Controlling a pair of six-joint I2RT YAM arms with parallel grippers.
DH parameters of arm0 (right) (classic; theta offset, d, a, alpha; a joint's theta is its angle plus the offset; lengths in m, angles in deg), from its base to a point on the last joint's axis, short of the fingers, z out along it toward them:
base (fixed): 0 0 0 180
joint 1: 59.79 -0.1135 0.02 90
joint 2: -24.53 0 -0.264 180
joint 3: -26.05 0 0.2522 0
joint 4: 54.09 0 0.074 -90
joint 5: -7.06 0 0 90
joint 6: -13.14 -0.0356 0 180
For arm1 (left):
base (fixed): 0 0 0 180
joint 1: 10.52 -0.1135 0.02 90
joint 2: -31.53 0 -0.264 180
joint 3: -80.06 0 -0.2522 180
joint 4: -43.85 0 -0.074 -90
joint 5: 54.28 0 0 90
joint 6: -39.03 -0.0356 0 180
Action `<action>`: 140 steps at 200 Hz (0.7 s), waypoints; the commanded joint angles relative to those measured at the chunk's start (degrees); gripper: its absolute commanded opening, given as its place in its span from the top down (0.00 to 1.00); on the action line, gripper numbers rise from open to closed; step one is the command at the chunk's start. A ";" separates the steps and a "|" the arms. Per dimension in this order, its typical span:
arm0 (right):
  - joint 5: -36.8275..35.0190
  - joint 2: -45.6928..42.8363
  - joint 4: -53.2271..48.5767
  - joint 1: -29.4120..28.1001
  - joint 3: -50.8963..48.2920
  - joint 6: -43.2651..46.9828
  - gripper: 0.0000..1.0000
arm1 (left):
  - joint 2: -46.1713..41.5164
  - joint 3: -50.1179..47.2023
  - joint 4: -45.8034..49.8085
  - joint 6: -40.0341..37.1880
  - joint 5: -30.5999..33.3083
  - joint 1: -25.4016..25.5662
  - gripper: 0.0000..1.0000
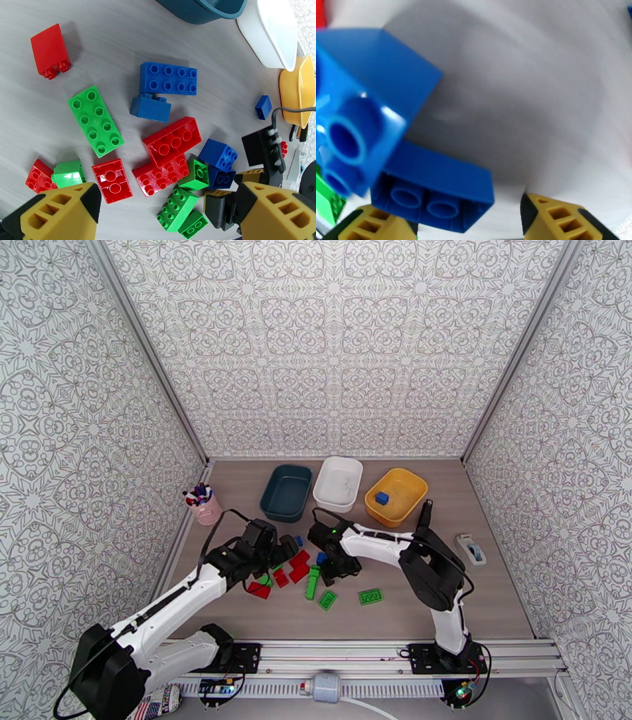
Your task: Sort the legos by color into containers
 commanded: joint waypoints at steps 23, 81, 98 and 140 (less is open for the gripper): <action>-0.99 2.86 0.07 2.44 4.78 -0.58 0.28 | 1.55 1.45 -1.26 0.24 -0.05 -0.64 0.04; 0.98 5.77 -1.23 5.95 9.86 0.48 0.30 | 2.78 2.16 -1.68 0.32 -0.33 -0.65 0.04; 1.81 6.30 -1.20 6.67 10.32 0.70 0.34 | 3.27 2.47 -1.93 0.27 -0.64 -0.65 0.04; 3.64 6.10 -0.29 7.95 9.64 0.35 0.55 | 6.45 4.89 -2.47 -1.19 -2.26 -0.04 0.04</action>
